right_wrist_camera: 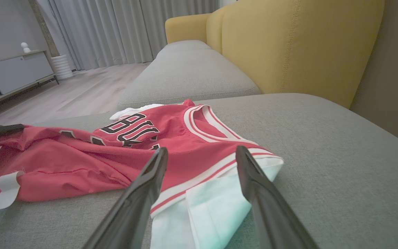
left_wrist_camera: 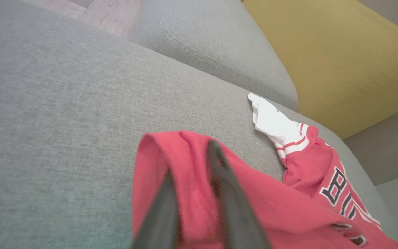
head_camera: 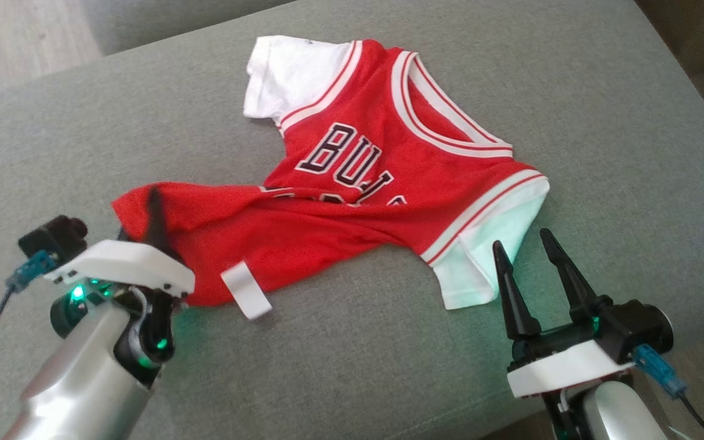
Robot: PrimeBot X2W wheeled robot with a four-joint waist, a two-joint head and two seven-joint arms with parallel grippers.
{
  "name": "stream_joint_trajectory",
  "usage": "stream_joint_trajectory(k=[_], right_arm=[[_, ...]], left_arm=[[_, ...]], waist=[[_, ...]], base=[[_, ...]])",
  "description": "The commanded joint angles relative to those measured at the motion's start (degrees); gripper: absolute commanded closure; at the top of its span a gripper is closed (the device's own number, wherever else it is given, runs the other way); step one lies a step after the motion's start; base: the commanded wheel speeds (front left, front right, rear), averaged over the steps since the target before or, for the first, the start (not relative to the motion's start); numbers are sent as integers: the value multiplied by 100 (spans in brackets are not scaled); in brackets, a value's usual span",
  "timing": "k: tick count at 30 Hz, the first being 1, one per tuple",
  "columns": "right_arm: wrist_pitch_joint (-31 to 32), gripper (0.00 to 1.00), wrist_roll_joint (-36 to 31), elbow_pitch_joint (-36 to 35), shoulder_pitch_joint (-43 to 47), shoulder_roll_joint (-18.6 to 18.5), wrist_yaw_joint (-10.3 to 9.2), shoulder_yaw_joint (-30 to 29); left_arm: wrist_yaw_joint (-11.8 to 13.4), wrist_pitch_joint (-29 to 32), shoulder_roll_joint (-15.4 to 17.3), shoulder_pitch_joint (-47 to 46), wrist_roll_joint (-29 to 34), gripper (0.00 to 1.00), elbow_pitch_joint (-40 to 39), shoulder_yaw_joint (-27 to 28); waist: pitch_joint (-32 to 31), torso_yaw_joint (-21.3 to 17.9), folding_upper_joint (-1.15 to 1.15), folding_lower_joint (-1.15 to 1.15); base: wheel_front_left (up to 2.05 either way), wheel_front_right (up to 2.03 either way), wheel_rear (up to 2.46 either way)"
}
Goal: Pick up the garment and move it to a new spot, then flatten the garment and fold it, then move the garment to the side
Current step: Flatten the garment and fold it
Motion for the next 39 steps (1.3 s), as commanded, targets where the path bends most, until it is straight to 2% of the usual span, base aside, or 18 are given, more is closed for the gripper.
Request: stream_joint_trajectory(k=[1,6,11,16,19,32,33,34,35,37,38,39], right_arm=[[-63,0,18,-184,-147,-28,44,111],[-63,0,17,-198,-120,-28,44,86],[-63,0,13,-231,-34,-28,44,20],[-63,0,11,-237,-6,-28,44,3],[-63,0,-5,-227,-58,-28,44,37],[-63,0,9,-189,-120,-28,44,118],[-63,0,11,-185,-114,-28,44,121],[-63,0,13,-183,-109,-28,44,120],[-63,0,13,-182,-104,-28,44,115],[-63,0,13,-181,-93,-28,44,101],[-63,0,11,-180,-86,-28,44,93],[-63,0,10,-179,-77,-28,44,79]], left_arm=[[-15,-125,143,-227,139,0,-57,126],[-52,-431,230,14,407,0,-155,83],[-88,-600,341,828,410,0,-1002,307],[39,-508,561,1465,608,0,-1647,-4],[108,-457,603,1477,818,0,-1706,-197],[-88,-226,427,1253,905,0,-1476,-506],[-96,-222,429,1255,906,13,-1468,-514],[-102,-214,431,1256,909,36,-1461,-525],[-104,-206,429,1256,911,54,-1461,-536],[-105,-187,424,1254,909,79,-1490,-552],[-98,-181,426,1255,907,97,-1512,-553],[-94,-178,436,1256,916,100,-1543,-559]], waist=[[-27,43,0,-1],[-66,123,0,-1],[-71,245,0,-1],[-9,426,0,-1],[22,498,0,-1],[63,375,0,-1],[58,363,0,-1],[50,353,0,-1],[45,346,0,-1],[25,344,0,-1],[13,349,0,-1],[-5,362,0,-1]], base=[[0,0,0],[0,0,0],[0,0,0],[0,0,0],[0,0,0],[0,0,0],[0,0,0],[0,0,0],[0,0,0],[0,0,0],[0,0,0],[0,0,0]])
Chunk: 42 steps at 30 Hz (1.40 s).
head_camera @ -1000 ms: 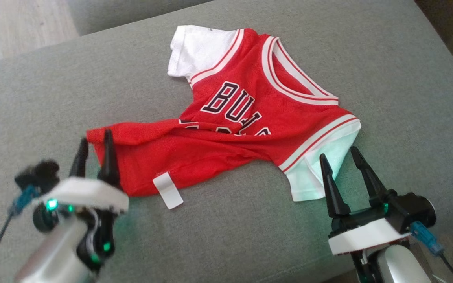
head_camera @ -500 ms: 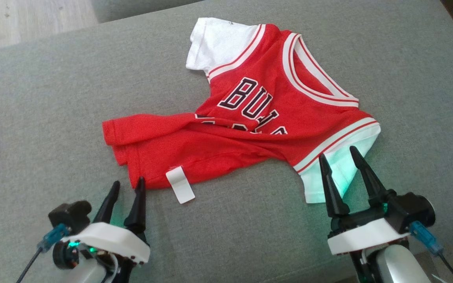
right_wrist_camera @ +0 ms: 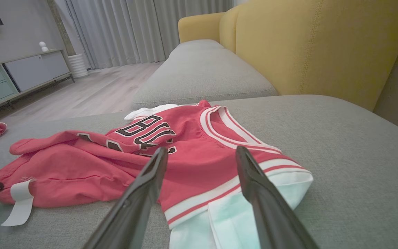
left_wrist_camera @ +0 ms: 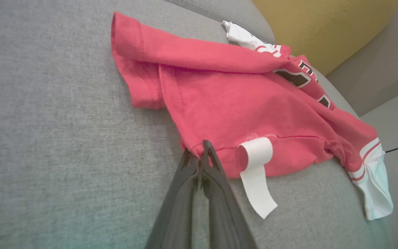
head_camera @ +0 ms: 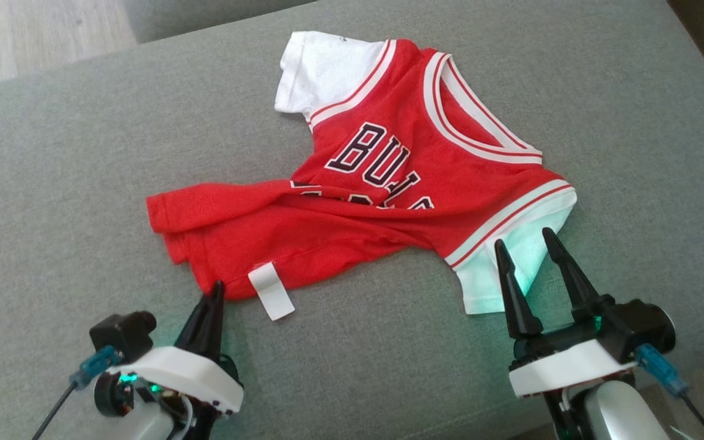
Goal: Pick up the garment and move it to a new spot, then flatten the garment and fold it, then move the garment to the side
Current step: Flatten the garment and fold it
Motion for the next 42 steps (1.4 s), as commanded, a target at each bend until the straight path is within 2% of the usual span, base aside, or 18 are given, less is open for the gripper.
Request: stream_joint_trajectory(k=[1,10,16,21,26,27,28,29,30,31,35,37,40,42], right_arm=[[-63,0,8,-161,-65,-28,44,95],[-63,0,-43,-137,106,-28,44,-2],[-63,0,-87,-159,167,-28,44,-90],[-63,0,-158,-133,178,-28,44,-77],[-63,0,-210,-92,240,-28,44,-66],[-63,0,-216,-82,255,-28,44,-67],[-63,0,-223,-73,270,-28,44,-71],[-63,0,-229,-62,289,-28,44,-80],[-63,0,-238,-53,315,-28,44,-89],[-63,0,-249,-45,342,-28,44,-93],[-63,0,-324,-51,425,-28,44,-136],[-63,0,-337,-110,471,-28,44,-225],[-63,0,-422,-190,587,-28,44,-433],[-63,0,-466,-241,672,-28,44,-571]], left_arm=[[13,-16,118,-228,61,100,-204,173],[167,-56,435,119,62,100,-1234,238],[333,92,772,922,-270,100,-2118,200],[359,18,684,1187,-175,100,-1694,-26],[236,-208,304,1259,-2,100,-880,-229],[205,-251,249,1261,70,89,-724,-269],[163,-289,186,1266,117,71,-591,-293],[114,-325,115,1277,136,60,-482,-294],[78,-361,52,1294,160,34,-392,-277],[67,-391,18,1294,242,0,-310,-274],[75,-468,-95,1308,616,0,-133,-97],[134,-479,-201,1347,930,0,-239,307],[174,-482,-427,1580,1743,0,-580,1093],[79,-483,-629,1774,2234,0,-768,1454]], waist=[[-33,29,0,0],[-268,313,0,0],[-331,634,0,0],[-347,869,0,0],[-445,989,0,0],[-474,1000,0,0],[-500,1009,0,0],[-543,1021,0,0],[-586,1032,0,0],[-626,1036,0,0],[-785,1054,0,0],[-872,1066,0,0],[-1003,1067,0,0],[-1067,1052,0,0]], base=[[0,0,0],[0,0,0],[0,0,0],[0,0,0],[0,0,0],[0,0,0],[0,0,0],[0,0,0],[0,0,0],[0,0,0],[0,0,0],[0,0,0],[0,0,0],[0,0,0]])
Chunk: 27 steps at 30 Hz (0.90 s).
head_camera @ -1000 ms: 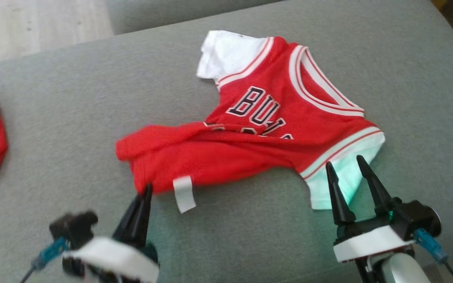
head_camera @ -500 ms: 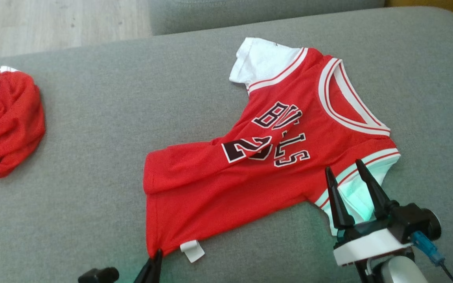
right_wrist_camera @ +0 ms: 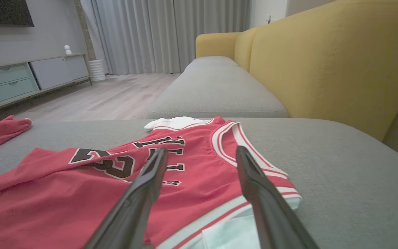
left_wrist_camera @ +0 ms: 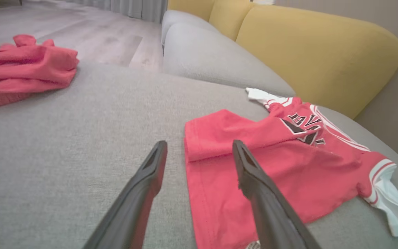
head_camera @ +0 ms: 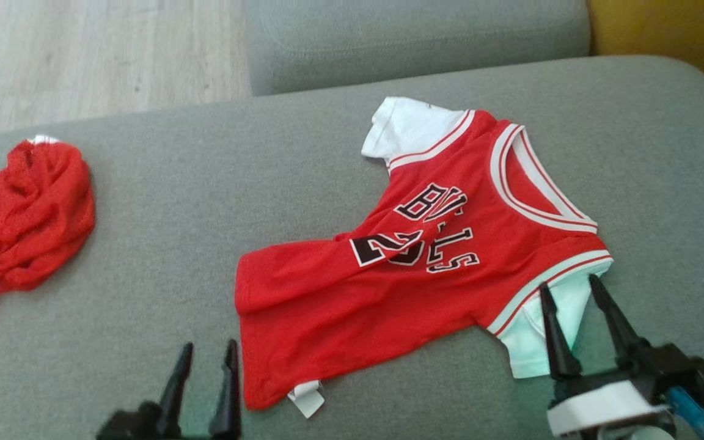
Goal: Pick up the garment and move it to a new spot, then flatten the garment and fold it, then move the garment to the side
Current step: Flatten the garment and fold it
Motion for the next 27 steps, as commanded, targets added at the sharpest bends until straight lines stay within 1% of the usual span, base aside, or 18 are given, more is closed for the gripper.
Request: stream_joint_trajectory(k=[1,3,6,9,10,11,12,14,17,23,27], right_arm=[[-63,0,-71,-235,35,-29,44,16],[-63,0,-114,-273,86,-29,44,-80],[-63,0,-149,-315,101,-29,44,-167],[-63,0,-137,-338,57,-29,44,-166],[-63,0,-115,-357,-6,-29,44,-114],[-63,0,-102,-362,-44,-29,44,-91],[-63,0,-102,-362,-44,-29,44,-91],[-63,0,-73,-363,-138,-29,44,-23],[-63,0,-16,-370,-304,-29,44,107],[-63,0,132,-381,-527,-29,44,300],[-63,0,235,-393,-625,-29,44,373]], left_arm=[[-157,-69,-160,90,335,0,-244,372],[-374,-70,-364,156,639,0,-310,494],[-709,-70,-570,86,1008,0,-234,450],[-1015,-70,-729,-182,1302,0,-46,257],[-1222,-65,-808,-470,1460,0,160,44],[-1339,-30,-845,-657,1541,0,280,-88],[-1339,-30,-845,-657,1541,0,280,-88],[-1508,98,-933,-1068,1691,0,520,-322],[-1679,341,-1057,-1730,1866,0,900,-614],[-1811,734,-1262,-2815,1970,0,1843,-906],[-1840,905,-1244,-3305,2074,0,2483,-1042]], waist=[[-79,-29,0,1],[-102,-81,0,1],[-92,-217,0,1],[-35,-406,0,1],[70,-552,0,1],[122,-614,0,1],[122,-614,0,1],[252,-770,0,1],[473,-1026,0,1],[810,-1497,0,1],[984,-1755,0,1]], base=[[0,0,0],[0,0,0],[0,0,0],[0,0,0],[0,0,0],[0,0,0],[0,0,0],[0,0,0],[0,0,0],[0,0,0],[0,0,0]])
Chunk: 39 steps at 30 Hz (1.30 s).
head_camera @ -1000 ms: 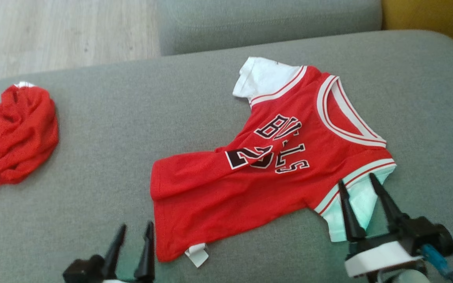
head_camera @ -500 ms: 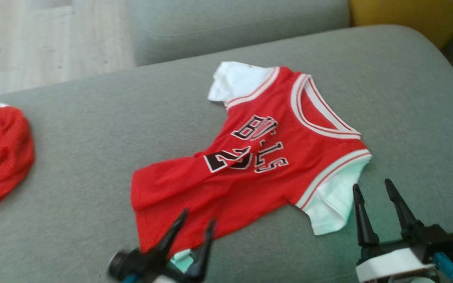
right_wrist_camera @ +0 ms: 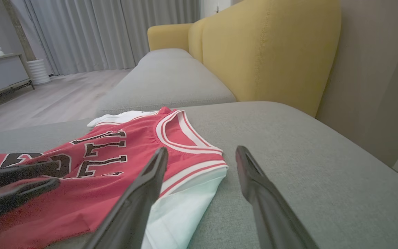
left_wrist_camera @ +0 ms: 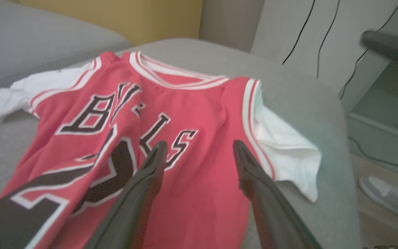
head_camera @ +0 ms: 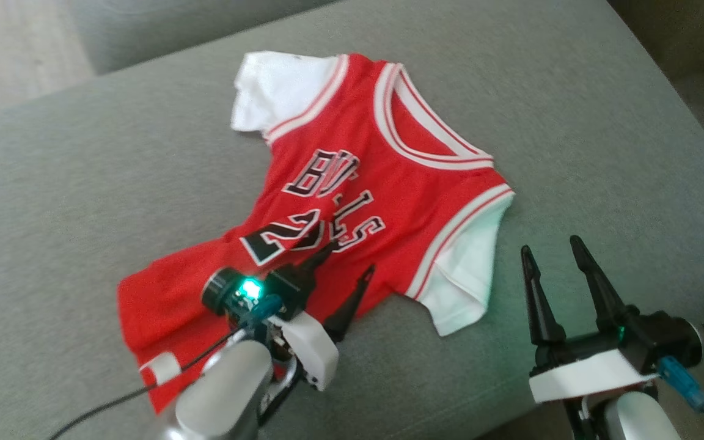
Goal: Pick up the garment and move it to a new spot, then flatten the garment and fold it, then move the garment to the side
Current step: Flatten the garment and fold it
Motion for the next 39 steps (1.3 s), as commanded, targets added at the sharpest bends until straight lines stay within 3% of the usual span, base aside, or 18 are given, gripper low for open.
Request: stream_joint_trajectory(k=[1,6,7,8,9,14,19,24,30,31,33,39], right_arm=[[-63,0,39,-215,-246,-34,44,130],[-63,0,123,-237,-268,-34,44,151],[-63,0,134,-239,-266,-34,44,146],[-63,0,142,-241,-262,-34,44,144],[-63,0,150,-242,-258,-34,44,142],[-63,0,172,-238,-228,-34,44,66],[-63,0,163,-214,-205,-34,44,9],[-63,0,125,-205,-167,-34,44,16],[-63,0,90,-178,-169,-34,44,-11],[-63,0,84,-170,-169,-34,44,-10],[-63,0,79,-158,-163,-34,44,-7],[-63,0,94,-157,-72,-34,44,-10]], left_arm=[[-34,9,50,-341,132,0,-13,90],[12,143,113,-731,279,2,607,31],[14,185,115,-782,290,30,714,19],[13,252,116,-815,289,91,818,5],[5,344,116,-828,278,100,918,-26],[-13,452,127,-840,141,100,1059,-78],[481,69,245,-811,-155,100,916,450],[994,-195,586,-713,-339,100,953,932],[1052,-394,717,-629,-598,100,978,1222],[1049,-442,716,-613,-623,96,963,1240],[976,-500,654,-539,-729,0,893,1269],[1026,-709,501,-114,-739,0,188,1154]], waist=[[201,-220,0,-1],[325,-359,0,-1],[334,-366,0,-1],[341,-371,0,-1],[346,-374,0,-1],[328,-313,0,-1],[237,-193,0,-1],[148,-78,0,-1],[95,22,0,-1],[84,31,0,-1],[59,46,0,-1],[-5,52,0,-1]], base=[[0,0,0],[0,0,0],[0,0,0],[0,0,0],[0,0,0],[0,0,0],[0,0,0],[0,0,0],[0,0,0],[0,0,0],[0,0,0],[0,0,0]])
